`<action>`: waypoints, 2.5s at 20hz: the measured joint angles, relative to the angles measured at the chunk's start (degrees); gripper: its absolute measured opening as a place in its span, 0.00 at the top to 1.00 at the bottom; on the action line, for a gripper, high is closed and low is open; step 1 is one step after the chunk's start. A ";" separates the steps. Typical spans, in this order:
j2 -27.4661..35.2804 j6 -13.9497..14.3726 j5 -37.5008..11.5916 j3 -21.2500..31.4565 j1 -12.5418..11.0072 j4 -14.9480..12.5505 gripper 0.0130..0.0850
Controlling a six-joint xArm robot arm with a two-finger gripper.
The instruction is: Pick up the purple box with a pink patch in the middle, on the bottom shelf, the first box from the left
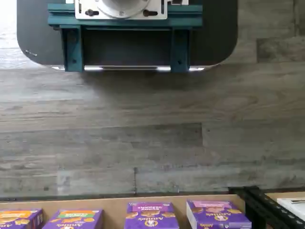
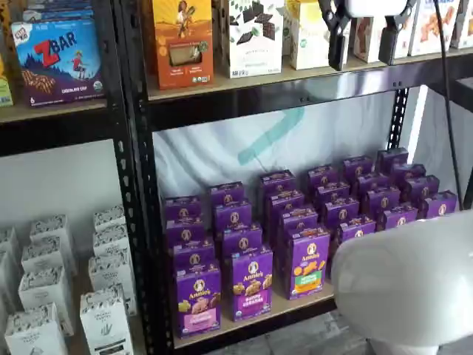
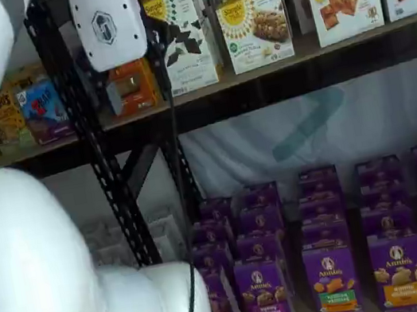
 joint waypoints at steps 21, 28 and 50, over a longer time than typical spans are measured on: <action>-3.57 -1.55 -10.14 13.35 -2.02 2.83 0.00; -5.02 -0.93 -19.20 24.03 -0.72 3.12 0.00; 12.39 10.21 -63.71 48.90 11.20 -1.55 0.00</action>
